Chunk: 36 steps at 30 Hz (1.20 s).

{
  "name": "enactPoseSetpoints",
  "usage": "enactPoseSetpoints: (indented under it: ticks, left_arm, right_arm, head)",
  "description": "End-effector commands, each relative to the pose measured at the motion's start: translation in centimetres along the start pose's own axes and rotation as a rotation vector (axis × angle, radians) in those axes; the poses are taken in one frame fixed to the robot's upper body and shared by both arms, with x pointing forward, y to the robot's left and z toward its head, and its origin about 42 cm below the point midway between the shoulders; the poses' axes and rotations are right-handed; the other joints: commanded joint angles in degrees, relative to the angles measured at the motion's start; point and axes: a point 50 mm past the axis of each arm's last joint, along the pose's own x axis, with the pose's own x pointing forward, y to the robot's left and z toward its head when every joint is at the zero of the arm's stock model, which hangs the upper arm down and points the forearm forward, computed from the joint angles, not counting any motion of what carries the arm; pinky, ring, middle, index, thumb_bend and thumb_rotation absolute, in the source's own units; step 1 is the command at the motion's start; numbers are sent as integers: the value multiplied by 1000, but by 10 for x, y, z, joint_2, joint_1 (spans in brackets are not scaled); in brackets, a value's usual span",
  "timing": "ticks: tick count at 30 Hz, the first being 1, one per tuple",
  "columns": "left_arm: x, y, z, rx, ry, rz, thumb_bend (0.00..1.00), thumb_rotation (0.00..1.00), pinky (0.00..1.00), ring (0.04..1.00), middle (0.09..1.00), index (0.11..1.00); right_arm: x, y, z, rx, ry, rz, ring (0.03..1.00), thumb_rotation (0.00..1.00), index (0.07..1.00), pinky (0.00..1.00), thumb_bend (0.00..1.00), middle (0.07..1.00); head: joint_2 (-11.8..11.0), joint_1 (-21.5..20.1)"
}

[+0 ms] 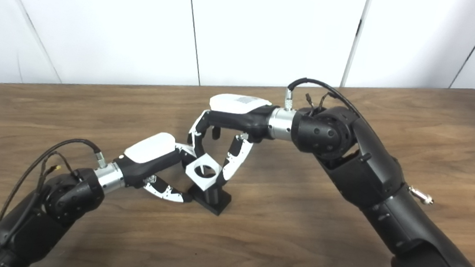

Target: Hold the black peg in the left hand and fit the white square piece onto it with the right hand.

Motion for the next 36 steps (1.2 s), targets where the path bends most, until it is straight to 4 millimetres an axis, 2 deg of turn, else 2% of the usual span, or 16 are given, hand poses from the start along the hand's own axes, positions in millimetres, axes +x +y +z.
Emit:
enactPoseSetpoints:
  ticks: [1,20,36]
  left_arm:
    - [0,-15,2,3,7,-94,522,73,585,732,758,490]
    - [1,-13,4,13,12,-99,522,73,593,737,761,490]
    - [1,-14,6,6,10,-89,521,74,583,737,762,490]
  right_arm:
    - [-6,-23,7,-71,-31,-31,771,140,480,646,519,770]
    - [-13,-12,-5,-50,9,-8,775,141,481,658,519,773]
    - [-4,2,-6,-18,10,5,798,141,482,686,518,781]
  head:
    - [1,1]
    - [5,3]
    - [7,11]
